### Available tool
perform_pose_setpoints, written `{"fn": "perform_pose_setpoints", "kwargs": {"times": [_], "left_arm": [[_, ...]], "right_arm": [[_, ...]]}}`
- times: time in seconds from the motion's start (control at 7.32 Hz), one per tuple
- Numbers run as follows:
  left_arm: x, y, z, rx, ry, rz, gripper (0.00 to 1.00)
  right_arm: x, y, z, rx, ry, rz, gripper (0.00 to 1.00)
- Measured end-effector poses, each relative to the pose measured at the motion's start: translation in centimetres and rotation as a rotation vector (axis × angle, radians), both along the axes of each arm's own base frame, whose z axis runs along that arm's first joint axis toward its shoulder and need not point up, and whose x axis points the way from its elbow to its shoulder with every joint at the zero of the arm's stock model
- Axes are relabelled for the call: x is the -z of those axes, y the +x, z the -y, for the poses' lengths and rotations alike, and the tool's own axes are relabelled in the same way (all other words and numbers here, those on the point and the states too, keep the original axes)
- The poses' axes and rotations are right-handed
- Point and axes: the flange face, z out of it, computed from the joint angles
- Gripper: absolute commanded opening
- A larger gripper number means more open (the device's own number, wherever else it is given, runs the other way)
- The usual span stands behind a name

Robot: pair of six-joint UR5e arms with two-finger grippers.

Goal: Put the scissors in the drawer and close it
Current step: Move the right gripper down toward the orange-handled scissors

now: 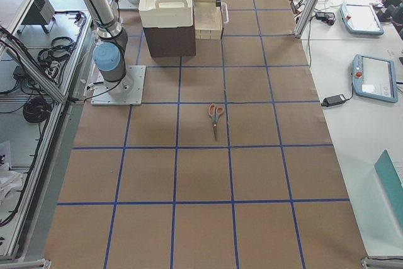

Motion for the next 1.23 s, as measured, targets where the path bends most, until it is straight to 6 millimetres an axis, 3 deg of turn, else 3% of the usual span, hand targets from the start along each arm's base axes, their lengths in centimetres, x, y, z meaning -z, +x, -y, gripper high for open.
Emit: {"fn": "perform_pose_setpoints", "kwargs": {"times": [0.82, 1.09, 1.23], "left_arm": [[0.5, 0.1, 0.3, 0.003, 0.009, 0.004, 1.00], [0.5, 0.1, 0.3, 0.003, 0.010, 0.004, 1.00], [0.5, 0.1, 0.3, 0.004, 0.011, 0.003, 1.00]], "right_arm": [[0.3, -0.2, -0.1, -0.085, 0.017, -0.009, 1.00], [0.5, -2.8, 0.6, -0.263, 0.015, -0.046, 1.00], [1.6, -6.4, 1.4, -0.355, 0.030, -0.078, 1.00]]}}
